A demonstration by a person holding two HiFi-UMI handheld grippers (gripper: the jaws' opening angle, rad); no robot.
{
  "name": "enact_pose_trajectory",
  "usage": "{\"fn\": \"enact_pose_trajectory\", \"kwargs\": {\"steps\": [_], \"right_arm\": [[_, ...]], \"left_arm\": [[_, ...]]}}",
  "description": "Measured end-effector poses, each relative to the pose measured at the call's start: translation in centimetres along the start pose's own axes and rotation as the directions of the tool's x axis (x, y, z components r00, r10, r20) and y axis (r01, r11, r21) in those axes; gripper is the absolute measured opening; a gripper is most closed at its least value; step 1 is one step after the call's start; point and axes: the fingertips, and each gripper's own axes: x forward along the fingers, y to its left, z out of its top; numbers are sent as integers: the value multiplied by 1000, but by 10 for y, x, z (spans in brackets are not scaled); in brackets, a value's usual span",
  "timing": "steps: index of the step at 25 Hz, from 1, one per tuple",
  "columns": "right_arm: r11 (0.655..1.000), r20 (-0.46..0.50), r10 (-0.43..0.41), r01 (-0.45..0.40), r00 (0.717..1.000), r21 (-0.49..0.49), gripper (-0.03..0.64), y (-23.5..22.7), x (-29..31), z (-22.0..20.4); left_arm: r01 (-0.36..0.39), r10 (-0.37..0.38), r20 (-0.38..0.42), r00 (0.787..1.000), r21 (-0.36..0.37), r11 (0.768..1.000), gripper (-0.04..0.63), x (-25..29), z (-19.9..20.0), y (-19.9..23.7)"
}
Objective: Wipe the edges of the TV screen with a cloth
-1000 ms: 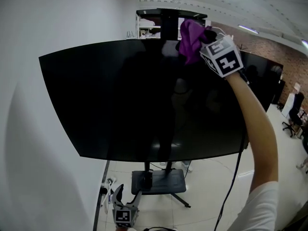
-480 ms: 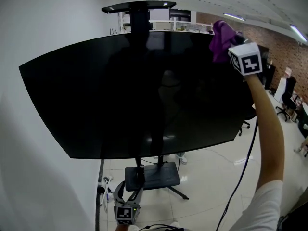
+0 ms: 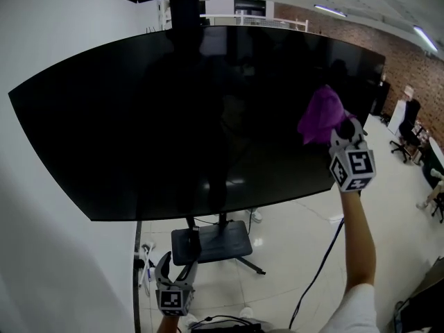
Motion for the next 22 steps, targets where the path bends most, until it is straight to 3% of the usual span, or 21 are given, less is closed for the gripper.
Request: {"fn": "enact_pose_trajectory", "kwargs": {"steps": [4,9,15,22], "right_arm": [[979,-39,97,-88,995,186,98,97,-65,-74],[925,-107,176,-127,979,357,97,211,-130,-147],[892,-206,208,-98,956,442,91,305,-173,-189],[884,-256,227,-88,940,459,89,343,-188,-190]], "left_arm": [[-18,18,0,1000,15,1000,319,3,5,9],[-33,32,30,999,36,999,319,8,17,20],[-63,62,57,996,10,998,314,5,22,35],[-99,99,55,993,-12,995,313,-5,17,50]]}}
